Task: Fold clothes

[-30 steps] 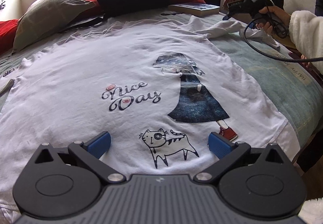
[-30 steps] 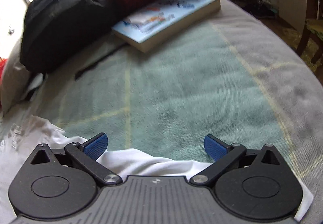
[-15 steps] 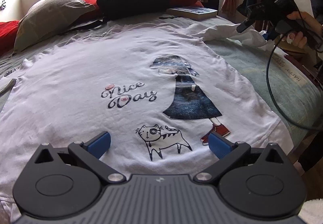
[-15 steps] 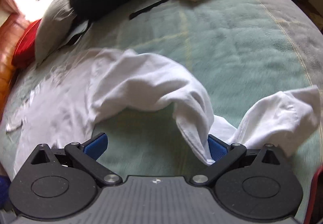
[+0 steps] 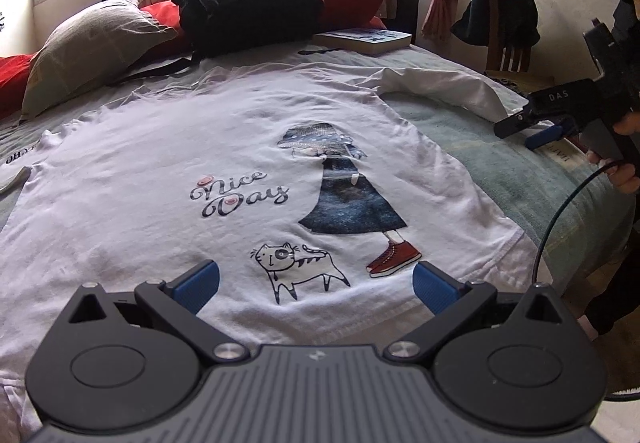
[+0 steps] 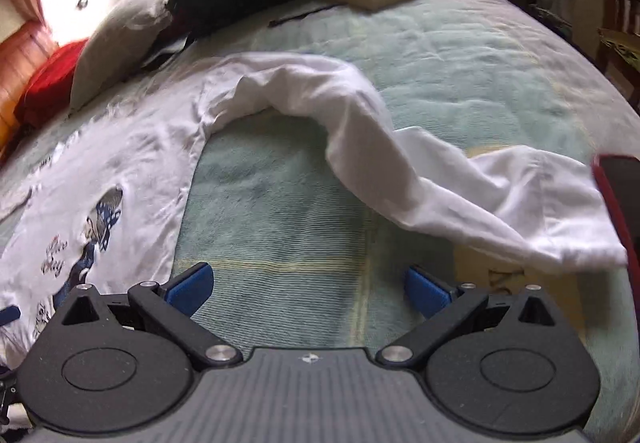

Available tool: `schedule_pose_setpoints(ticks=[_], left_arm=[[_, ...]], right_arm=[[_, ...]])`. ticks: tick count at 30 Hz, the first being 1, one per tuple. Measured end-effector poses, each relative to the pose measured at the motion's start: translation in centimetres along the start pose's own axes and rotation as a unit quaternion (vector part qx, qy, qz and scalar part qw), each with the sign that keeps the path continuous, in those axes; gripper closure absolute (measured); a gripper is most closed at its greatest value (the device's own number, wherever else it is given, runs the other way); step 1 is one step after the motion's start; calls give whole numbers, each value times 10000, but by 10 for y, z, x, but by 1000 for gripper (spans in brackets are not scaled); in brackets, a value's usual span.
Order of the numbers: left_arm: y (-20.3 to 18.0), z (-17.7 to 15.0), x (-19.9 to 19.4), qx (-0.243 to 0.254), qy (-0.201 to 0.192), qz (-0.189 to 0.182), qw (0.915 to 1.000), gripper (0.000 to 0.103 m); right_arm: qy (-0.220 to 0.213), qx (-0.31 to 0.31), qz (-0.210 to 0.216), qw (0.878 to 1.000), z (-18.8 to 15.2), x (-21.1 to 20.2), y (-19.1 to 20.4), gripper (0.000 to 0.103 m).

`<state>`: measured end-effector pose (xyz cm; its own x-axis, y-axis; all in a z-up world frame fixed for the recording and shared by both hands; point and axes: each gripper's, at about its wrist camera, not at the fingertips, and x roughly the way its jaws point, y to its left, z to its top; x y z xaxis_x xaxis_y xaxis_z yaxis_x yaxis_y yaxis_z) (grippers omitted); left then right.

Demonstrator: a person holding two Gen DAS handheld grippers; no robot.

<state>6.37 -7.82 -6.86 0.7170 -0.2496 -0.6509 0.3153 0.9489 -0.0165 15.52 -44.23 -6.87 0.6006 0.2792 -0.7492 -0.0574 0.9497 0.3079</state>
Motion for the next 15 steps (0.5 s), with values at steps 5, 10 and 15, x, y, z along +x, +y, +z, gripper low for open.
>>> schedule_pose_setpoints(ticks=[5, 10, 15], left_arm=[[0, 0, 1, -46, -1, 7, 10000, 1], [-2, -1, 5, -25, 98, 45, 9999, 1], [-4, -1, 7, -9, 124, 85, 9999, 1]], right_arm=[[-232, 955, 310, 9947, -12, -10, -39, 0], [-735, 1833, 1016, 9750, -14, -6, -80, 0], [-1316, 2648, 1314, 9462, 2, 2, -120, 0]])
